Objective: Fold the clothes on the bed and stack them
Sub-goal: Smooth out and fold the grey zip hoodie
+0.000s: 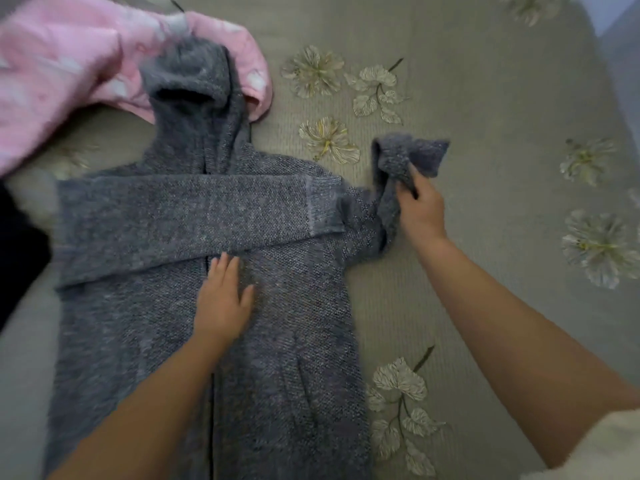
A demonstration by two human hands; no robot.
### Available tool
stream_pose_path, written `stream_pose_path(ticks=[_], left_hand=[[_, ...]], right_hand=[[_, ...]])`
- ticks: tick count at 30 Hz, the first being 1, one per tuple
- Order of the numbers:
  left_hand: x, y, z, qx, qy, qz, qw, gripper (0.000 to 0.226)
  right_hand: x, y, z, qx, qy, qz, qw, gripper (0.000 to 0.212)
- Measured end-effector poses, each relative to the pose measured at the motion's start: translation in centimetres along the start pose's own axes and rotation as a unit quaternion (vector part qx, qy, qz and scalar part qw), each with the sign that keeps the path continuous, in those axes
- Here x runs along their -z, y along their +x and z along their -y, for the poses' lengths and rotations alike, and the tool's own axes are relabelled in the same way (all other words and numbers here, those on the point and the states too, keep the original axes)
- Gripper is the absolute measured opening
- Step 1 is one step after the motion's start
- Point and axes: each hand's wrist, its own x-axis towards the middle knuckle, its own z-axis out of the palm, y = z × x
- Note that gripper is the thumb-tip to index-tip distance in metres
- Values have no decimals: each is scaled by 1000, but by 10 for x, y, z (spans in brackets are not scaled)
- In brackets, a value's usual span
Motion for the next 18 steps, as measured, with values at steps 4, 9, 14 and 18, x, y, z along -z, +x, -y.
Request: stream_pose_path(ticks=[4,9,14,18], left_hand=[[49,-20,73,58,19,-27,998,57],[95,-35,165,103,84,-42,990,57],[89,-23,204,89,71,-27,993,65],[73,10,200,66,-28,-55,996,78]], right_hand=[[-97,-24,76,97,50,165,980,42],[-220,-67,119,225,-148,463,845,67],[-235,-85,77,298,-290,368,832,48],[-211,-78,31,269,-527,284,754,61]])
